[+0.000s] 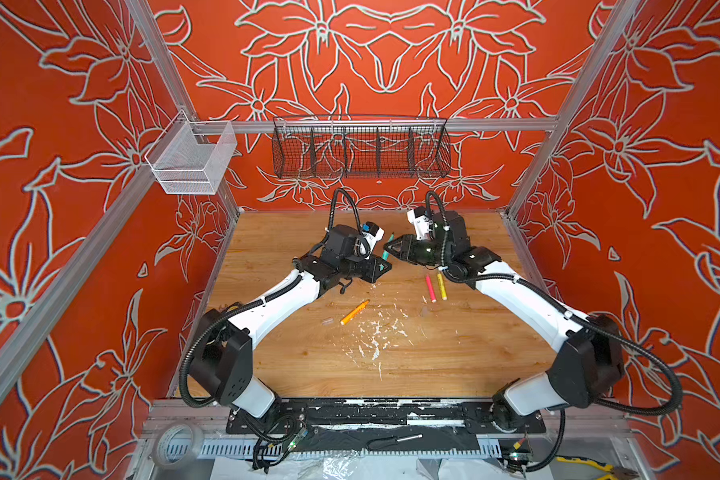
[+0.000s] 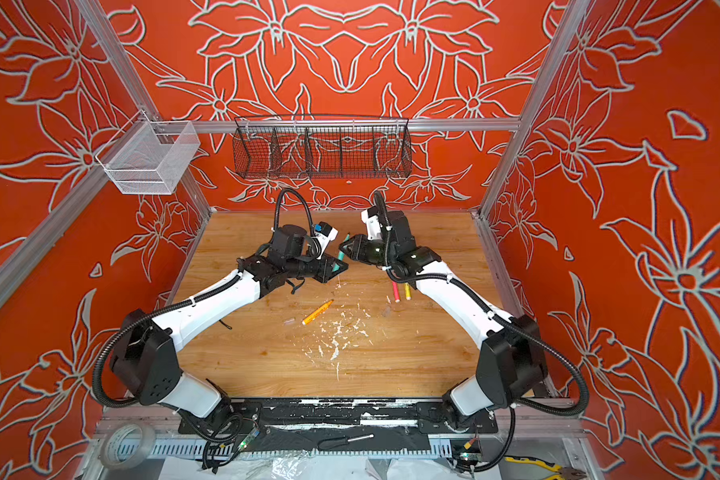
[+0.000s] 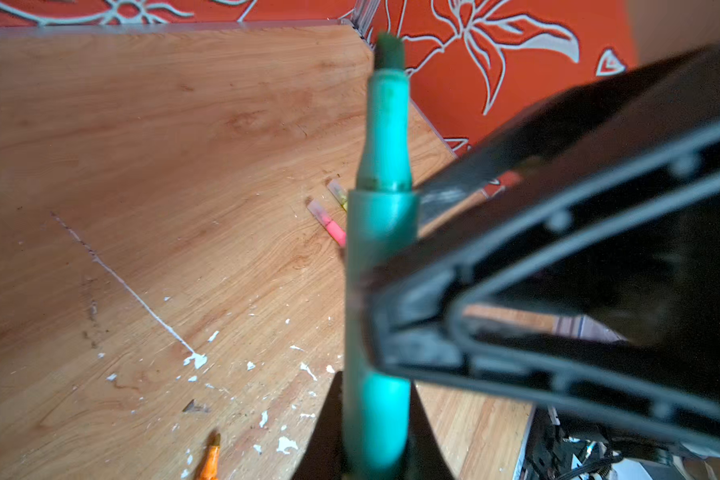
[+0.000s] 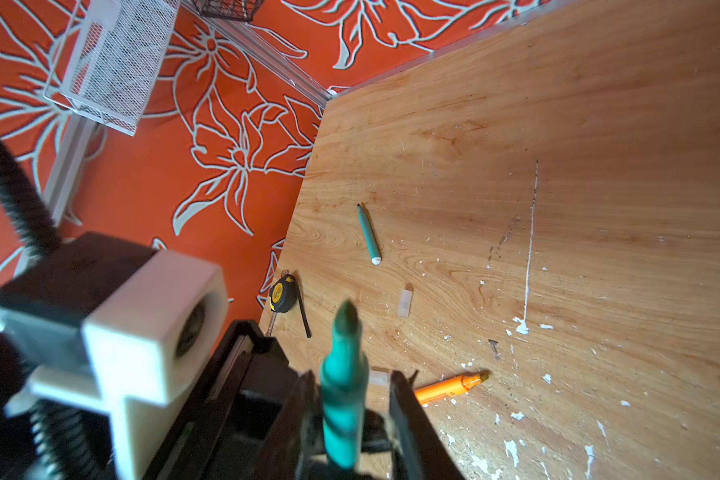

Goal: Insert the pens into the pen caps
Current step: 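Move the right gripper back over the translucent cap near the pink marker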

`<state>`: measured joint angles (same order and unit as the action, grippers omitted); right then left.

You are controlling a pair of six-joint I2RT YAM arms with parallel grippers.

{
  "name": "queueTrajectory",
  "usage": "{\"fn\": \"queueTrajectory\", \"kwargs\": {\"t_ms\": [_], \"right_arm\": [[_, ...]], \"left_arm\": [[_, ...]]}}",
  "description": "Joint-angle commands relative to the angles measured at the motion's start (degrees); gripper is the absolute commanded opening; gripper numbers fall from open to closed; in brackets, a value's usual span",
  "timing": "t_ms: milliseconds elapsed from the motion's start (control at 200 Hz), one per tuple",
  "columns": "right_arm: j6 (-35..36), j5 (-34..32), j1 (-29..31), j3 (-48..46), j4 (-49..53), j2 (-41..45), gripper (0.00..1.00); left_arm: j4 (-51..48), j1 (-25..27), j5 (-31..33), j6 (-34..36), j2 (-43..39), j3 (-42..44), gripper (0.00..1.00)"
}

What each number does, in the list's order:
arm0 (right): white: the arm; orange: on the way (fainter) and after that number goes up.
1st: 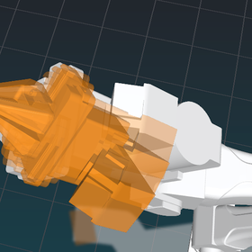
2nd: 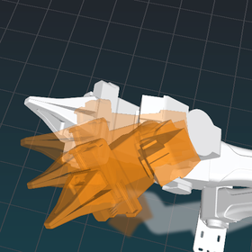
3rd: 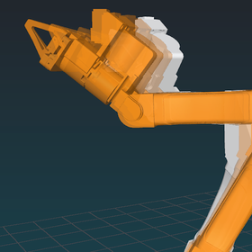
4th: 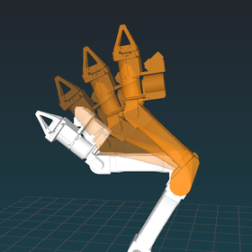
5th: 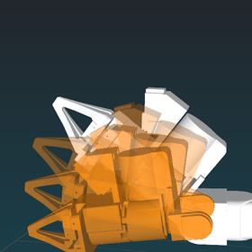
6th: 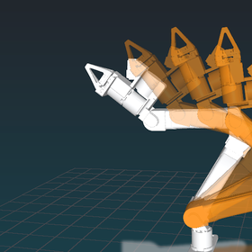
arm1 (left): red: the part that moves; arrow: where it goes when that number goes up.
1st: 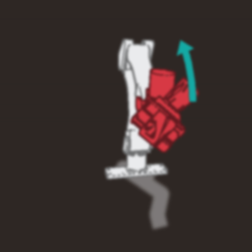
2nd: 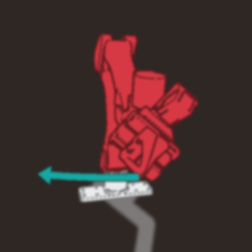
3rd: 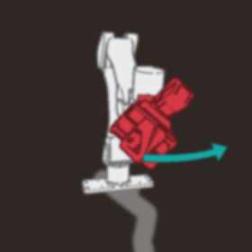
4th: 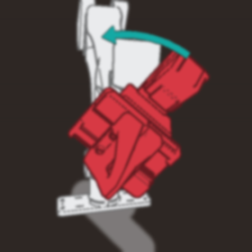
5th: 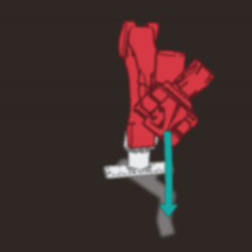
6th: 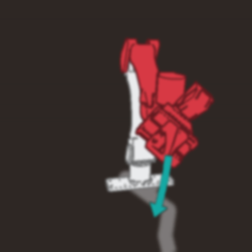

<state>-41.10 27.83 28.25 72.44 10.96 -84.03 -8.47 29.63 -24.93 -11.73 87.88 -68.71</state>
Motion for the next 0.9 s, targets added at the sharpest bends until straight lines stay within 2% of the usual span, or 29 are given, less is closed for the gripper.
{"fn": "queueTrajectory", "kwargs": {"t_ms": [0,215,355,580,896], "right_arm": [[1.7,-5.0,0.2,1.7,5.1,5.2,0.38],[5.8,-18.4,0.1,1.5,16.7,11.5,0.39],[7.7,-26.0,-0.6,-2.9,20.0,13.9,0.38],[7.3,-26.6,-2.5,-5.3,29.4,10.9,0.36],[3.7,-31.5,-2.5,-7.6,34.6,8.6,0.33]], "left_arm": [[1.7,-0.4,3.1,2.2,-2.9,0.9,0.0],[8.4,-0.3,5.1,3.7,-7.2,6.7,0.0],[11.7,0.5,5.0,5.1,-9.5,9.6,0.0],[18.7,3.3,5.5,8.3,-13.5,15.2,0.0],[23.7,5.8,9.1,11.2,-18.9,19.6,0.0]]}}
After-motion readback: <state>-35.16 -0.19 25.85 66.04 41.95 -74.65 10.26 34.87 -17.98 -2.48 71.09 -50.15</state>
